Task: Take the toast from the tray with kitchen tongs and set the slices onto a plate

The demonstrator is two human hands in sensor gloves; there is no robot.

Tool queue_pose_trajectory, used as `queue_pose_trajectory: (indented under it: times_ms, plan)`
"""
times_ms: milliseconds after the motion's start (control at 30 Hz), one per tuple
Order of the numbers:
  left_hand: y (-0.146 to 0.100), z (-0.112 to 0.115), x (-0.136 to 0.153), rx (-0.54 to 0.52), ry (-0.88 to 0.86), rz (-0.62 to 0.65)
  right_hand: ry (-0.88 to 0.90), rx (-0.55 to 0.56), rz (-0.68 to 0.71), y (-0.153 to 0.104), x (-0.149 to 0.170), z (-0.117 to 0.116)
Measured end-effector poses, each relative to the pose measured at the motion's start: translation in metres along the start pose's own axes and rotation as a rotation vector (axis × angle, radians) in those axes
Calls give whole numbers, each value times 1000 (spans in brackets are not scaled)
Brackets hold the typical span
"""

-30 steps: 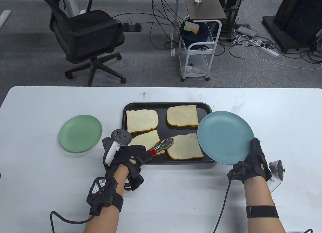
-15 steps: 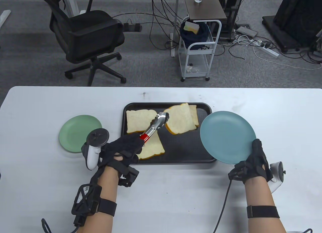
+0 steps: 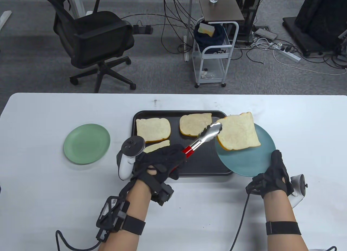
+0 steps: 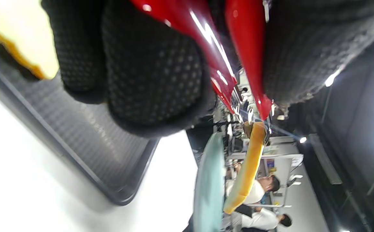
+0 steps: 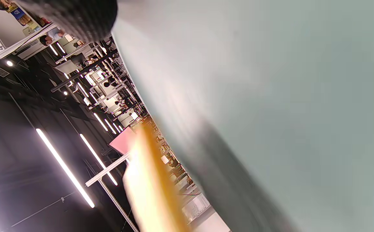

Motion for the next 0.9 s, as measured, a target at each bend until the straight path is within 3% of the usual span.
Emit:
queue_pose_trajectory:
  times_ms: [167,300,600,767,900]
  plan:
    - [15,15,12,33,50,-46,3,12,-8,0,1,2]
    - [16,14,10,35,92,-31,-6,26,-6,1,1,3]
    - [1,-26,6,-63,101,-36,16,52,3,-1,-1,6]
    - [3,-46,34,-154,117,-141,30,57,-1,-1,0,7]
    - [11,-49,58,-218,151,-237,32,57,0,-1,0,7]
Point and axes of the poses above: the tracker on the back of each hand, its own x axis roughly to the little-finger side, its own y axis roughly from the wrist to the fingertips, z = x × y, the point moved 2 cm from there along y, roughly from the wrist to the fingertips, and after that the axes turned 6 degrees about -z, right-handed, at the moved point
